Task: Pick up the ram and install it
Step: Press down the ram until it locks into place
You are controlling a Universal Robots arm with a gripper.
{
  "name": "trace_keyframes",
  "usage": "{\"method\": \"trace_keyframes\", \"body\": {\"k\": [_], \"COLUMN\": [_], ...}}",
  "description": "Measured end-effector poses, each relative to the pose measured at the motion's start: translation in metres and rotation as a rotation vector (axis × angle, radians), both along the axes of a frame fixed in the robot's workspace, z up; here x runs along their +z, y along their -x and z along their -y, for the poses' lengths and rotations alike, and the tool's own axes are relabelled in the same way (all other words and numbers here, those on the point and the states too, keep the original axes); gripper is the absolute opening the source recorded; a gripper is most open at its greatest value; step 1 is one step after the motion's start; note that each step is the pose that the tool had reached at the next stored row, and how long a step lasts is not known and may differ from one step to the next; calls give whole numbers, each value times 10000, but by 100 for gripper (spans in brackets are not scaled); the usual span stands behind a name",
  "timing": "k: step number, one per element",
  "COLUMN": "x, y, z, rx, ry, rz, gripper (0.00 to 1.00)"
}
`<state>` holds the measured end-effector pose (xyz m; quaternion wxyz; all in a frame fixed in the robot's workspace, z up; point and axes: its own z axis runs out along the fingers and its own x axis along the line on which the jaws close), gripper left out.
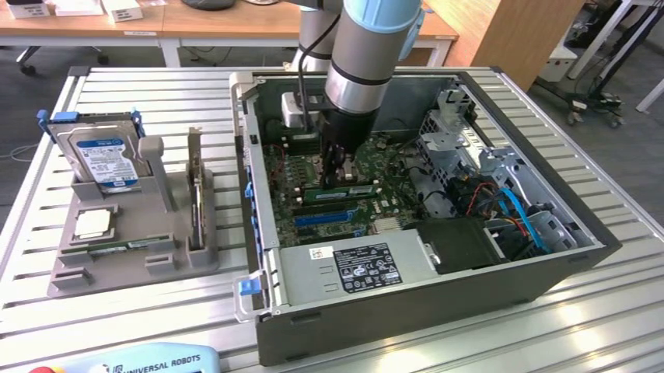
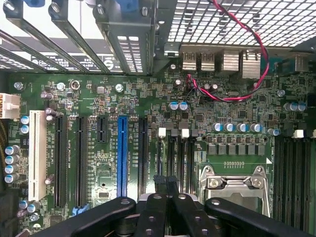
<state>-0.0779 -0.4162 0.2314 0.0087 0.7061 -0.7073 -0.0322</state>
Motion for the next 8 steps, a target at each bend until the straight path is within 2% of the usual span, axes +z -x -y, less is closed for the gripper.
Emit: {"method": "trace_keyframes", "body": {"k": [8], "x": [-17], "y": [0], "z": [0], "rx": [0], "ry": [-1], "rz": [0], "gripper": [10]}}
